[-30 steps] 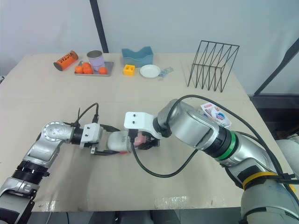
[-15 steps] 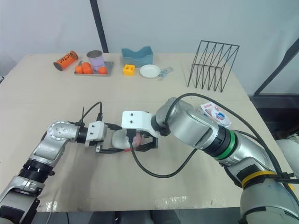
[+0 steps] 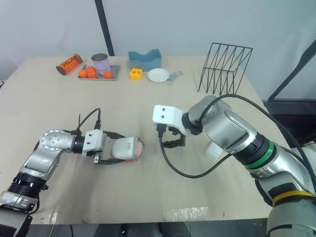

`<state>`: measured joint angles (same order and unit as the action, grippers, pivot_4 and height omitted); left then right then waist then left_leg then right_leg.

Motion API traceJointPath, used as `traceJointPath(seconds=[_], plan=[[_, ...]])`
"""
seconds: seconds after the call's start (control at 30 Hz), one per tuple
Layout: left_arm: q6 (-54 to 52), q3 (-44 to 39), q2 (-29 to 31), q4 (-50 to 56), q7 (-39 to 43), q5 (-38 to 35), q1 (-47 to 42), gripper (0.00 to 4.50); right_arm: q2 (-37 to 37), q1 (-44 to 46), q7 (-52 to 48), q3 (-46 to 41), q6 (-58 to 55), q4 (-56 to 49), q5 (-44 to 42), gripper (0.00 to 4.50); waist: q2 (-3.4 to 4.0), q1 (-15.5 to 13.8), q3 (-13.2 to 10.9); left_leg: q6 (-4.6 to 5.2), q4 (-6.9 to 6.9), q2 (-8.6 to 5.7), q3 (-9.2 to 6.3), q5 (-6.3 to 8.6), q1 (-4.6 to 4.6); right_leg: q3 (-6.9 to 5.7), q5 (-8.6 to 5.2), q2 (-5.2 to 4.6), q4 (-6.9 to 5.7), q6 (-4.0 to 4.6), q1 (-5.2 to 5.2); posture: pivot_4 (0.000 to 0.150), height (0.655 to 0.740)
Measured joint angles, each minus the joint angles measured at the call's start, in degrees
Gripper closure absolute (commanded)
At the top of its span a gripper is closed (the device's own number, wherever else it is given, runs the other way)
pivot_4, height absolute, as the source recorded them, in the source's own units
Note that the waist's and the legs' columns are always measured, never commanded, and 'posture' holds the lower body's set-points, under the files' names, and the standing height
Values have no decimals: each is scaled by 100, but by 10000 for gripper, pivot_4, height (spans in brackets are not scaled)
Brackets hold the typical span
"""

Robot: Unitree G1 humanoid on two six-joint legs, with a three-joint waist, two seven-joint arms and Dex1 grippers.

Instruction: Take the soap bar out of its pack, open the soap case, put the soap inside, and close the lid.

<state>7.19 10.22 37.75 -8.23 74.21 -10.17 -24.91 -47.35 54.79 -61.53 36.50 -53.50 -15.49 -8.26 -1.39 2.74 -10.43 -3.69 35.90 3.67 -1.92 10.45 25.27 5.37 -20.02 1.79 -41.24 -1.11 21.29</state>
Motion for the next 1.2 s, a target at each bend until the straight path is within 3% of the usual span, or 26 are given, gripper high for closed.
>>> traceJointPath(seconds=[0.03, 0.23, 0.3, 1.2], plan=[[-20, 0, 14, 22, 2, -2, 10, 10078, 1, -49, -25, -62, 16, -20, -8, 8240, 0, -1, 0, 0, 2, 0, 0, 0, 0, 0, 0, 0, 0, 0, 0, 1500, 7400], [-35, 0, 20, 86, 2, -7, 5, 10078, 156, -249, -241, -123, -153, -578, -235, 38833, 0, 1, 0, 0, 0, 1, -1, 0, 0, 0, 0, 2, 0, 0, 0, 1500, 7400], [-71, 0, 19, 92, -1, -7, -2, 10078, 212, -253, -277, -120, -223, -651, -289, 44628, 0, -1, 0, 0, 2, 0, -1, 0, 0, -1, 0, 2, 0, 0, -2, 1500, 7400], [-127, 130, -283, 95, -164, 132, -208, 10078, 858, 227, -411, 606, -517, -163, 187, 44628, 0, -2, 0, 0, 6, -1, -8, 0, 1, -8, 0, 0, -1, 0, -5, 1500, 7400]])
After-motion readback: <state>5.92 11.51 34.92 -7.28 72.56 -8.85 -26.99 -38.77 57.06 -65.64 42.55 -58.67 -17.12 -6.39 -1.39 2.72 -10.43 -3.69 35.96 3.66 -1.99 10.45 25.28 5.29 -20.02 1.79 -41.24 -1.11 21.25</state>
